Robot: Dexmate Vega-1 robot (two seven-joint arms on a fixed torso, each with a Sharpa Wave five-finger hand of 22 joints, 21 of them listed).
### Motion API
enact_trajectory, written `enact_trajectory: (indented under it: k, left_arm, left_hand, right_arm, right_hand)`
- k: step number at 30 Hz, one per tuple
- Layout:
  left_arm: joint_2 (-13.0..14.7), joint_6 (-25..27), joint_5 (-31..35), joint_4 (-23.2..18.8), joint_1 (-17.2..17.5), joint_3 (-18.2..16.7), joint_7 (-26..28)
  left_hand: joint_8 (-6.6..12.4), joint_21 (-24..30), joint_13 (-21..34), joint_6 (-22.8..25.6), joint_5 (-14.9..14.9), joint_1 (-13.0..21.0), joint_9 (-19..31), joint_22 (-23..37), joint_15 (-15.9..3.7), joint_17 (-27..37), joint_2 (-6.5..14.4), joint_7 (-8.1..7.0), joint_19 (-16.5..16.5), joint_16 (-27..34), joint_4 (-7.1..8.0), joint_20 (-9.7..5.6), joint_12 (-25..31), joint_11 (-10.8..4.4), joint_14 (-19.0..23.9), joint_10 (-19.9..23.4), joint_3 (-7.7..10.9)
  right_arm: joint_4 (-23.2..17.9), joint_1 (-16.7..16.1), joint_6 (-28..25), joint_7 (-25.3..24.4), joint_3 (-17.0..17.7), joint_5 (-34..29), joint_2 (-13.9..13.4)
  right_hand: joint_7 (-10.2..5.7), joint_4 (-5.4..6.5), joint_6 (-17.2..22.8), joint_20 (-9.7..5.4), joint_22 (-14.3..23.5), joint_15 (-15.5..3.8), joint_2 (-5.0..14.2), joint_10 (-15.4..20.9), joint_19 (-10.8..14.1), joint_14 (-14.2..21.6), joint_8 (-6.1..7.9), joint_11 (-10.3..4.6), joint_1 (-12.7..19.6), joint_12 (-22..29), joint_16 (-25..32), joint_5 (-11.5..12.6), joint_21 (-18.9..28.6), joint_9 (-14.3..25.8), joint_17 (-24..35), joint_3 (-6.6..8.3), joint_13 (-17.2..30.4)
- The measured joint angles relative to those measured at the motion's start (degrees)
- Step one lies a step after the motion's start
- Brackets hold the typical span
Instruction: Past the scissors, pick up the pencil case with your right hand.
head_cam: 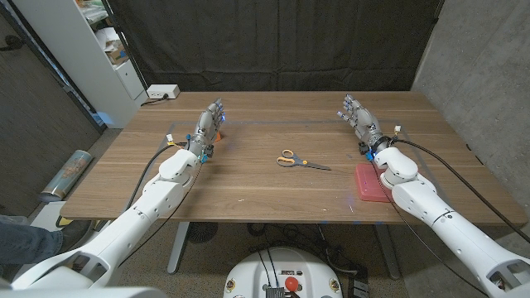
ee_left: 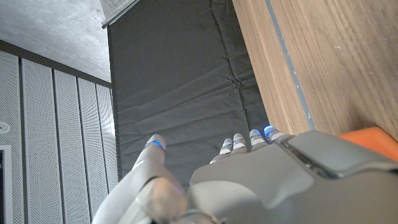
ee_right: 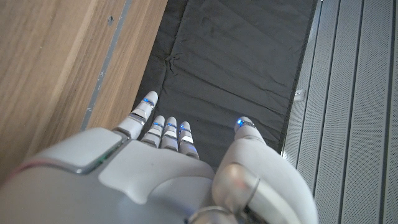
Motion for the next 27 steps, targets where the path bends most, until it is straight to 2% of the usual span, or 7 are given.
enact_trajectory:
  k: [18,27]
  left_arm:
    - [-0.21,-0.03,0.18,0.96,-0.87,0.44,-1.1]
    - [-0.15,-0.11,0.2,0.62,-1.04,0.57,-1.13]
  left_hand:
    - [0.23,0.2,0.0,0.0,-0.41,0.0,0.0,0.0,0.0,-0.01,0.0,0.0,-0.32,0.23,0.0,0.32,0.4,-0.21,0.0,0.22,0.0]
    - [0.23,0.2,-0.01,0.21,-0.41,0.23,-0.01,0.0,0.0,-0.01,0.23,-0.2,-0.09,0.45,-0.17,0.09,0.4,0.02,0.01,0.45,-0.18]
  right_arm:
    - [-5.18,-4.06,1.18,-1.87,2.48,-1.37,-3.05]
    - [-5.45,-4.29,1.71,-1.97,2.66,-1.77,-3.19]
  right_hand:
    - [-0.31,-0.26,0.3,-0.22,0.0,0.0,0.0,0.23,0.22,0.0,0.0,0.22,-0.01,0.0,0.0,-0.39,-0.41,0.0,-0.27,-0.25,0.0]
    - [-0.3,-0.39,0.3,-0.32,-0.01,-0.01,0.01,0.62,0.31,0.0,0.0,0.01,-0.01,0.0,0.0,-0.39,-0.62,0.28,-0.3,-0.11,-0.01]
